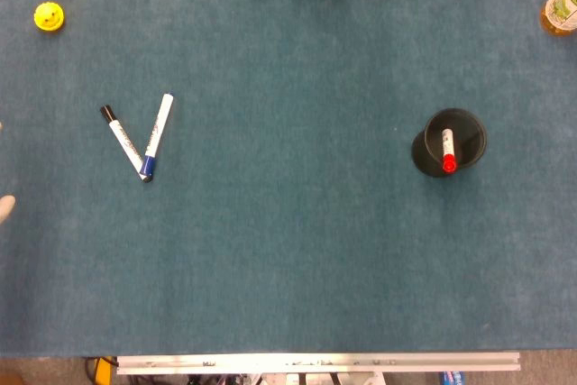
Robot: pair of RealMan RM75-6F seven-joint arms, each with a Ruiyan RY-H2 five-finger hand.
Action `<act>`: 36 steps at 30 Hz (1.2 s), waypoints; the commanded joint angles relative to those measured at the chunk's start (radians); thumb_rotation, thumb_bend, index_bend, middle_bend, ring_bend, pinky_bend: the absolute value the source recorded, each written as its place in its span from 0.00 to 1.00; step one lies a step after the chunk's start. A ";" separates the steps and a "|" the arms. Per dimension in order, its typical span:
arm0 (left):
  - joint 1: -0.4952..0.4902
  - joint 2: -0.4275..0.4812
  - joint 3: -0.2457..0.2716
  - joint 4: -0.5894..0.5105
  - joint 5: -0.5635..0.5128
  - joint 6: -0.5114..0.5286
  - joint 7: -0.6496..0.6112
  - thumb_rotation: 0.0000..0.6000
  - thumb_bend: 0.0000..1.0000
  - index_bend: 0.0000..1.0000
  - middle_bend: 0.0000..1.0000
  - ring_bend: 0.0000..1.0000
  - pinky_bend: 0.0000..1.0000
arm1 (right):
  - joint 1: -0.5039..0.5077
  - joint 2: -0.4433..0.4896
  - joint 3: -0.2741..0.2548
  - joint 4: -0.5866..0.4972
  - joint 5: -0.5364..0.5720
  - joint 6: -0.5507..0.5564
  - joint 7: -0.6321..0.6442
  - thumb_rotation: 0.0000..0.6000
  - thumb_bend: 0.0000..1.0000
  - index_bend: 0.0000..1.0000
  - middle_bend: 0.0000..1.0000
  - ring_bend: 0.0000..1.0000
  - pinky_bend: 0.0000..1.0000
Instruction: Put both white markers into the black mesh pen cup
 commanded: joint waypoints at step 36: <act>0.003 0.016 0.010 0.011 -0.014 -0.019 -0.058 1.00 0.13 0.25 0.22 0.16 0.16 | 0.279 -0.428 0.078 0.357 0.201 -0.508 0.431 1.00 0.00 0.17 0.18 0.09 0.17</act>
